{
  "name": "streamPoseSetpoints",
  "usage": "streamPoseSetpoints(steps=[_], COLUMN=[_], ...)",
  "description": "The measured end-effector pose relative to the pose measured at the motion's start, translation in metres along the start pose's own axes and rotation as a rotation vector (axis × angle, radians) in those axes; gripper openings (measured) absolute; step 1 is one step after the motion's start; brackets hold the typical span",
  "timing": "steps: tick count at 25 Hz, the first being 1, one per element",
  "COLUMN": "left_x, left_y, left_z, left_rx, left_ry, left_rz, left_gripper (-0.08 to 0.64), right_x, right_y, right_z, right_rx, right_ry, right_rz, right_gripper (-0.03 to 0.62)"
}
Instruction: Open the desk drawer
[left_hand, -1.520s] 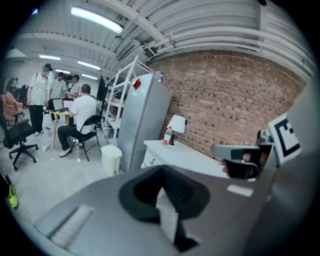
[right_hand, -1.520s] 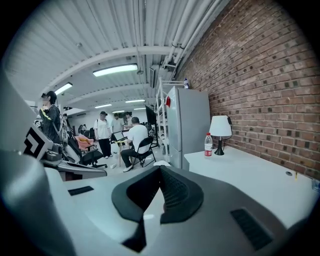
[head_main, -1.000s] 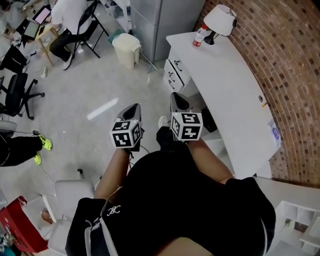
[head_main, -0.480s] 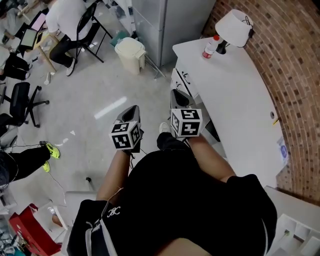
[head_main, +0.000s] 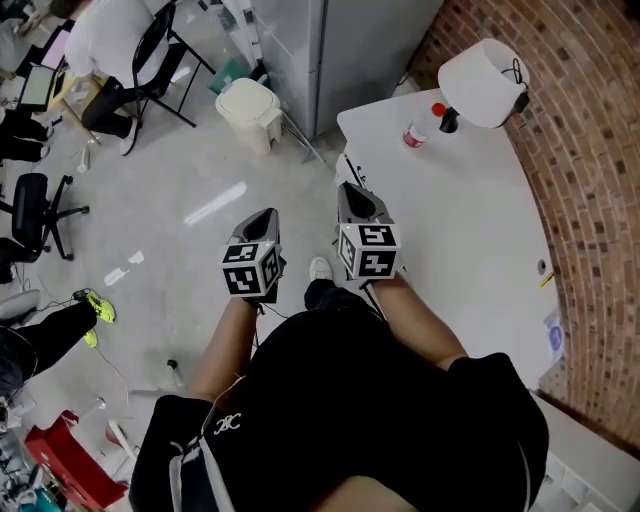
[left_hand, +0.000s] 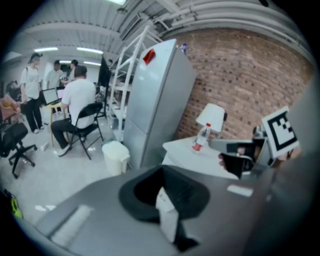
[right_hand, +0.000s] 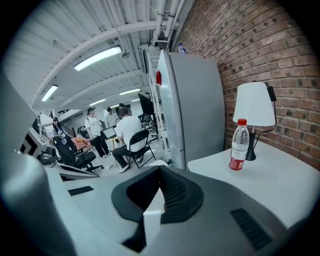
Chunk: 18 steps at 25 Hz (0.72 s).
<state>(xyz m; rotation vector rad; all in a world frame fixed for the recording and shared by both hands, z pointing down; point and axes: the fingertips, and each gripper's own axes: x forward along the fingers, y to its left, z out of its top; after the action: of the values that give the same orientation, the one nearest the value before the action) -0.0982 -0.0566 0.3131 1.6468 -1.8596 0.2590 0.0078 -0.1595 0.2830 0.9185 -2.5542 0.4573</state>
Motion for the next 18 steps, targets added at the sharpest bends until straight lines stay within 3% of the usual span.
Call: streamPoseSetpoints(steps=[10, 18], left_x=[0.058, 0.083], left_y=[0.004, 0.014], left_z=[0.017, 0.006], left_rx=[-0.012, -0.015], left_ry=[0.042, 0.102], left_rz=[0.034, 0.006], left_gripper=[-0.002, -0.002], right_x=[0.064, 0.083], right_y=[-0.019, -0.023], right_z=[-0.004, -0.032], right_rx=[-0.015, 0.037], right_ry=[0.063, 0.120], right_rz=[0.075, 0.059], right_gripper=[-0.002, -0.002])
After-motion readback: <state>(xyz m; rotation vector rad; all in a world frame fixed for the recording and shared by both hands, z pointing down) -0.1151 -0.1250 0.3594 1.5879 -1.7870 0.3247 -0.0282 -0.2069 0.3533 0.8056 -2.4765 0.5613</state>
